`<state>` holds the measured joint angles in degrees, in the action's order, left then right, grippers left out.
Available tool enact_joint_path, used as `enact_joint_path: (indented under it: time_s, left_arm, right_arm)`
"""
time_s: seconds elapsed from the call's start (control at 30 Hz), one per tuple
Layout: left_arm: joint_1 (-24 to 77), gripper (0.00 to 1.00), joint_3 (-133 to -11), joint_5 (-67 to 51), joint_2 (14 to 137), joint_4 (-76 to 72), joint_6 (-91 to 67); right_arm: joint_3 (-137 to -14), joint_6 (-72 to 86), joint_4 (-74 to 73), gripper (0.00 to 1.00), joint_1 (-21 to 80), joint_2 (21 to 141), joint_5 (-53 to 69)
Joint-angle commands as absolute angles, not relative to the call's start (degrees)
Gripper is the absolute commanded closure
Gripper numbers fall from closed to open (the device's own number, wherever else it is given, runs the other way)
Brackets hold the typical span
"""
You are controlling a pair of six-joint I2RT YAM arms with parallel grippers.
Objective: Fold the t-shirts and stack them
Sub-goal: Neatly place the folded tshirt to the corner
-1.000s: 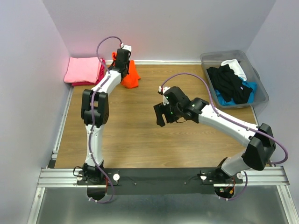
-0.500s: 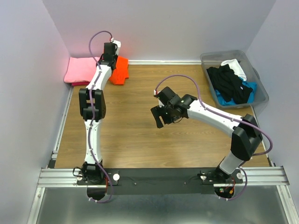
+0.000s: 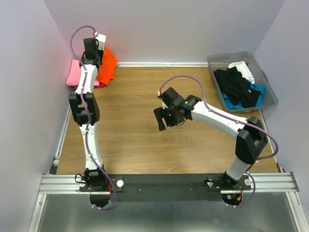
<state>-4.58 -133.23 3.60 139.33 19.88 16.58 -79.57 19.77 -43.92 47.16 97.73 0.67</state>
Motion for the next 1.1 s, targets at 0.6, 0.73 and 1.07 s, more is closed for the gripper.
enact_joint_path:
  time_s: [0.6, 0.73, 1.07]
  left_arm:
    - [-11.5, 1.0, -137.8, 13.3, 141.9, 14.9, 23.7]
    - [-12.1, 0.99, -138.1, 13.9, 143.8, 13.0, 24.3]
    - [-13.6, 0.93, -138.2, 17.5, 146.0, 9.8, 25.3]
  right_arm:
    - [-85.4, 22.9, -49.3, 0.17, 47.2, 103.2, 2.8]
    - [-86.1, 22.9, -50.3, 0.17, 47.2, 104.1, 3.1]
    - [-86.7, 23.3, -51.4, 0.17, 47.1, 105.4, 3.5]
